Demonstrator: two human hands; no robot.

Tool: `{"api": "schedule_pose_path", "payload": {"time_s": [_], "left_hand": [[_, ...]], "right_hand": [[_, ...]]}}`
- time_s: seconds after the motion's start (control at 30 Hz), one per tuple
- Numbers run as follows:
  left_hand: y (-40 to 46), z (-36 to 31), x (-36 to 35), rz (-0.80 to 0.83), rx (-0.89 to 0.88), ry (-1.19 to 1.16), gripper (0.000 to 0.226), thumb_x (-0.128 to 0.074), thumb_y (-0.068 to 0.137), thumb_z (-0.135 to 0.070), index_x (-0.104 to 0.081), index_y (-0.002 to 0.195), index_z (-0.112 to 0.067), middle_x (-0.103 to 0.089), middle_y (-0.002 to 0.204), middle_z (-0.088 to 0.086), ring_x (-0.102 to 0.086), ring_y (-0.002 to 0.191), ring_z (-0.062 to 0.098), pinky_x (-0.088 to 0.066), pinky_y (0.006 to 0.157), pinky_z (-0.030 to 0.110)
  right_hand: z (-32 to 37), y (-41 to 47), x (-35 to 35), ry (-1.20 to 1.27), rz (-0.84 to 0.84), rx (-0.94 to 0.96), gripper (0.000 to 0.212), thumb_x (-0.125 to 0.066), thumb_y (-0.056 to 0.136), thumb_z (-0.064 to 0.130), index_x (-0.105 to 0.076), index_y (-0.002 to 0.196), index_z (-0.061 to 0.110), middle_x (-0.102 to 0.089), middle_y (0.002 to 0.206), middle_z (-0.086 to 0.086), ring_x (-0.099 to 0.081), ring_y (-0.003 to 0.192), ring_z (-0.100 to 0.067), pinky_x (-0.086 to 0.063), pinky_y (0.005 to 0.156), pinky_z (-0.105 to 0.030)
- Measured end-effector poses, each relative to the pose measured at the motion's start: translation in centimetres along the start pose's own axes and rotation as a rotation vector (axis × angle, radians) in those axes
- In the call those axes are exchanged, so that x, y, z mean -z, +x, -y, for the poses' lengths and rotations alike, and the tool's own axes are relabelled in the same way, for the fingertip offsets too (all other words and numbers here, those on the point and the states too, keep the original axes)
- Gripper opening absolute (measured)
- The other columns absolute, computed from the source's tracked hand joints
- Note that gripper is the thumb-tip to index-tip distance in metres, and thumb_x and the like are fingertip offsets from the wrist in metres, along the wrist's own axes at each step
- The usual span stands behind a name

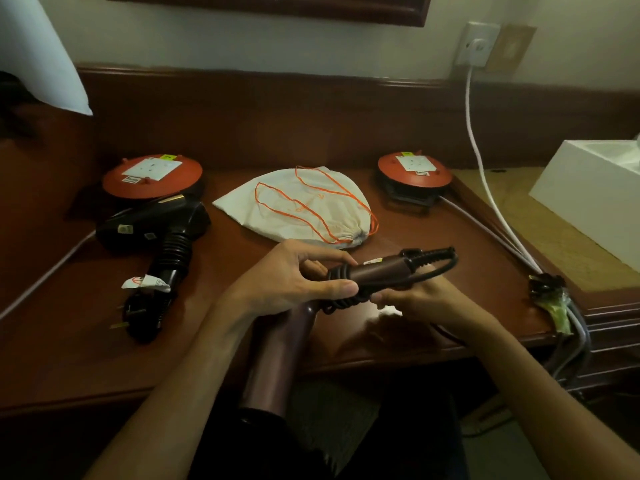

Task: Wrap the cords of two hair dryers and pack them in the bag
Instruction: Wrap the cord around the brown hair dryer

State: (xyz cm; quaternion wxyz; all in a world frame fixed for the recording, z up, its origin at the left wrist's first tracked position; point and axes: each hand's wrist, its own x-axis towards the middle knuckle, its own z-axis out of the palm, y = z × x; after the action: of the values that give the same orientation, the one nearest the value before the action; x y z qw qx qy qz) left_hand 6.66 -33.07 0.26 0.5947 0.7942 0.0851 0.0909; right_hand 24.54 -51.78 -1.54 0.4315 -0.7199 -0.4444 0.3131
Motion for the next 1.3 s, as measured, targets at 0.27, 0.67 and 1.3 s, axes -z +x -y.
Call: {"api": "schedule_pose_path", "payload": {"time_s": [0.27, 0.67, 1.3], "left_hand": [[0.3, -0.2, -0.9, 0.021, 0.014, 0.376, 0.057, -0.088, 0.066, -0.058, -0.075, 0.119, -0.039, -0.077, 0.094, -0.008, -0.075, 0.087, 0.007, -0.06, 0.082, 0.031], [2.7, -1.3, -2.4, 0.053, 0.058, 0.873, 0.091, -0.062, 0.075, -0.082, -0.027, 0.155, -0.053, -0.054, 0.149, -0.011, -0.057, 0.12, 0.018, -0.037, 0.083, 0.03], [2.9, -1.1, -2.1, 0.014, 0.052, 0.881, 0.054, -0.053, 0.083, -0.082, -0.061, 0.127, -0.053, -0.065, 0.099, -0.017, -0.057, 0.098, 0.01, -0.03, 0.068, 0.028]], "right_hand": [[0.8, 6.0, 3.4, -0.346, 0.306, -0.015, 0.01, -0.079, 0.083, 0.007, -0.076, 0.076, 0.0, -0.07, 0.068, -0.01, -0.058, 0.06, -0.007, -0.047, 0.059, -0.019], [6.8, 5.0, 3.2, -0.79, 0.488, 0.085, 0.021, -0.057, 0.094, 0.015, -0.077, 0.085, 0.019, -0.07, 0.076, -0.006, -0.058, 0.062, -0.014, -0.05, 0.061, -0.035], [9.5, 2.8, 2.4, -0.898, 0.147, 0.233, 0.012, -0.067, 0.096, 0.03, -0.065, 0.085, 0.023, -0.063, 0.077, 0.007, -0.058, 0.07, -0.01, -0.054, 0.067, -0.042]]}}
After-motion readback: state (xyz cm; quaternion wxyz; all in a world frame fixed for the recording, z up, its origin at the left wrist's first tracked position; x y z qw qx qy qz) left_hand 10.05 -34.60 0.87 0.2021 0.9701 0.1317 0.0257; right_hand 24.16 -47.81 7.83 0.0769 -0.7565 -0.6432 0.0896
